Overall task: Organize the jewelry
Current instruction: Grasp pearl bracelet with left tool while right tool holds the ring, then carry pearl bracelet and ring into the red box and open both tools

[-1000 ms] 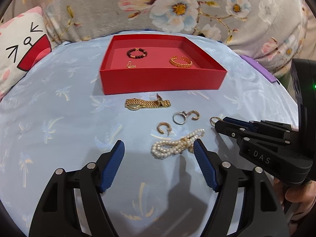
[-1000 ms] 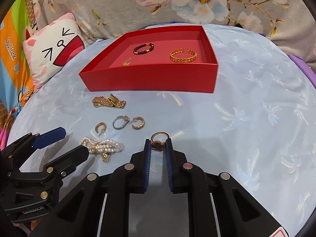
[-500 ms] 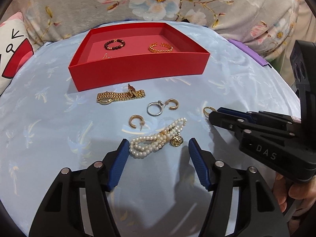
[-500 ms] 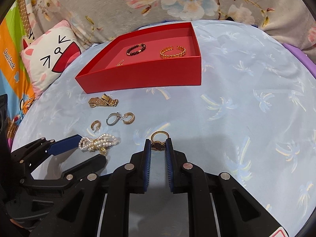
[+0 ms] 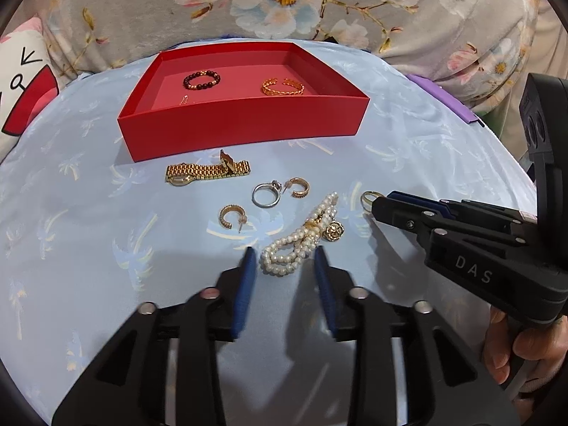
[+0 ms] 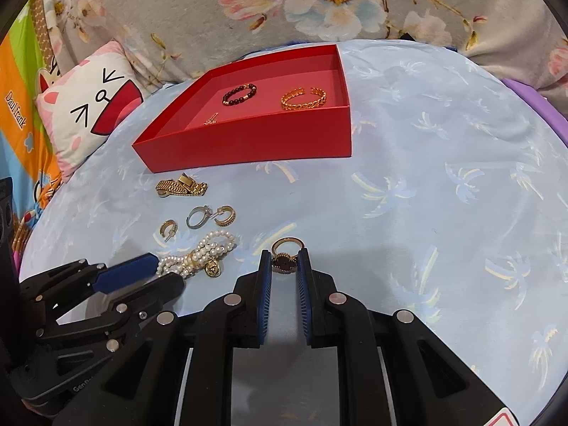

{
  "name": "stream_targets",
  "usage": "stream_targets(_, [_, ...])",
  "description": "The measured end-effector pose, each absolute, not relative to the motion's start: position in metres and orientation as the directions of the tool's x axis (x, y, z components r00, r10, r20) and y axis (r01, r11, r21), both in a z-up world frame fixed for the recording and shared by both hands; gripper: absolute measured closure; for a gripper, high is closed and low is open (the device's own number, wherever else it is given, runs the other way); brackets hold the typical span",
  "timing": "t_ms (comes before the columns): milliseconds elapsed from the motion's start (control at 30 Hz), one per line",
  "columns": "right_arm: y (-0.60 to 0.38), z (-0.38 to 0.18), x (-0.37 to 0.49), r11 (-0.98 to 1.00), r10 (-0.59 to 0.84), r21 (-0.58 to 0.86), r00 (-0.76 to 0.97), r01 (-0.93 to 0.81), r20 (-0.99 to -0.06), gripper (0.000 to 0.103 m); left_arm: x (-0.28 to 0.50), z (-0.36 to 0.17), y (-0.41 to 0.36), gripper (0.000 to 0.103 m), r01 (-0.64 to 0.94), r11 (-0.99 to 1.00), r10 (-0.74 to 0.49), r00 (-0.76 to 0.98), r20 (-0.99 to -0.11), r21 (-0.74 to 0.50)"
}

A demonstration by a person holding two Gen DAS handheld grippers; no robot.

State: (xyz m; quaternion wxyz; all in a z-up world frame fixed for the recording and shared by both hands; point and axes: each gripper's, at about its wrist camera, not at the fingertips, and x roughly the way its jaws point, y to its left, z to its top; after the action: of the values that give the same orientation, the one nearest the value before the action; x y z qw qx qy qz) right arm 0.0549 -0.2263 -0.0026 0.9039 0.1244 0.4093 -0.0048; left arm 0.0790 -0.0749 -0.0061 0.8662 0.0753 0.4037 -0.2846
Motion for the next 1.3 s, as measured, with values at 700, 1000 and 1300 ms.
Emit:
stream_targets(700, [-0.228,-0.003,0.053,0.968,0.099,0.229,0.670,0.108,-0.735,0.090,0.078,-0.004,-0.091,0.084,0.594,0.800,-0.442,0.481,-0.757,-0.089])
stream_targets(1000, [-0.227,0.001,0.045,0.964,0.119,0.247,0.676,0.096,-0.727,0.090,0.068,0.014,-0.070,0.084,0.564,0.813,-0.474,0.493,-0.729,-0.147])
stream_targets(1300, [-0.220,0.009,0.028,0.966,0.144,0.252,0.679,0.062,-0.720,0.090,0.071,0.036,-0.025,0.084,0.499,0.851,-0.459,0.552,-0.696,-0.165])
